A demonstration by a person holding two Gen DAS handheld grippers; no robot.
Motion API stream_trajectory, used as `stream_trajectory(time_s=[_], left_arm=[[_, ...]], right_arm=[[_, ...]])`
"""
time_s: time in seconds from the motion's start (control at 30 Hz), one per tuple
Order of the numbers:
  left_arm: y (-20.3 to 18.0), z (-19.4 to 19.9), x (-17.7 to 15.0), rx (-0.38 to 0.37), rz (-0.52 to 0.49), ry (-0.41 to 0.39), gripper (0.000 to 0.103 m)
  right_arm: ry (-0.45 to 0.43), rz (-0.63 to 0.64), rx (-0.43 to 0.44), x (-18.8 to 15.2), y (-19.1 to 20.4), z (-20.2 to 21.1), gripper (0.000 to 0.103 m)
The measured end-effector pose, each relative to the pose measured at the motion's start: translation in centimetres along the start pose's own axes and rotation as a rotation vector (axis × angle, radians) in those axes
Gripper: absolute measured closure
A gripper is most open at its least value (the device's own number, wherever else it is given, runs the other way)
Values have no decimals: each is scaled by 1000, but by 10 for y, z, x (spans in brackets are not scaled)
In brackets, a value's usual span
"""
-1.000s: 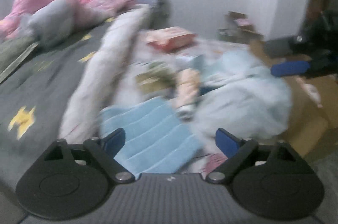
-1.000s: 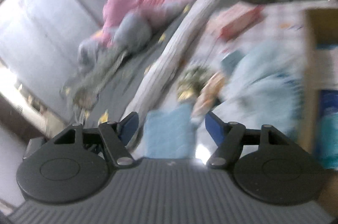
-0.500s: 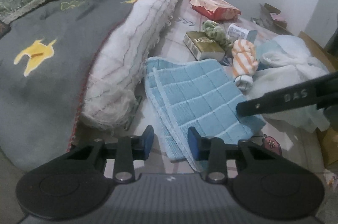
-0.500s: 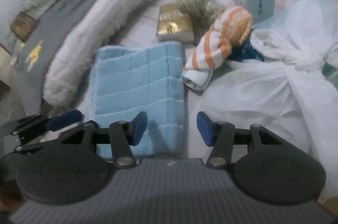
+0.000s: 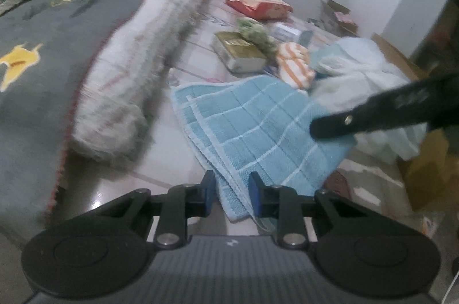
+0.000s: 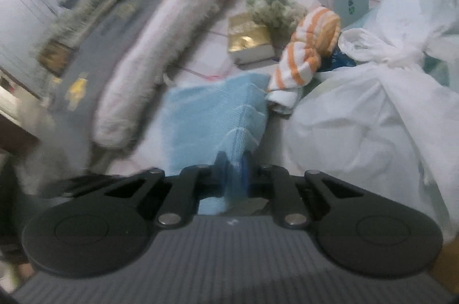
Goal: Organize soft objects
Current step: 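Close the right tool on the blue towel's edge and lift it, then carry the blue towel with the right tool into the cardboard box, release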
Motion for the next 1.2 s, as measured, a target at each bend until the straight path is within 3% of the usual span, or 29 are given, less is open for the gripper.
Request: stream_trajectory(time_s=[0.13,0.27,0.4,0.57,0.67,0.77,0.9,1.0,1.07,1.2], left_arm=[[-13,-4,-6,-10,-59,12,77],[-14,-3,-9,-47,-55,16,77],[1,10,-13,-73,33,8,77],[17,28,-15,-42,92,-19,76],[21,42,-12,-40,108,-53,73],[16,51,-7,-83,114,-82,69],[0,46,-1,-133,92,-80,65],[-8,31,2,-76,42,-54,65],[-4,17,1,-23,55,-2,67],[7,9,-2,-44,108,27,69]], right_arm=[[-49,97,101,-3,23,21,94],[-9,161,166,-6,39,7,94],[112,89,264,-3,36,-20,92],[251,-7,345,-8,27,-47,90],[304,-120,401,-9,16,-56,87],[329,-213,444,-8,7,-61,79],[335,-259,469,-10,7,-62,70],[300,-247,457,-7,5,-53,57],[260,-235,441,-2,2,-45,56],[166,-211,335,7,-10,-32,53]])
Point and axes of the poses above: each gripper's, at about its wrist camera, not at the fingertips, and z roughly against the way its jaws point, y to its left, x to its top, the point moved 6 cm from there along -z, roughly the way its jaws point, and after that the axes turned 14 degrees about -x, right-handed, at the moved point
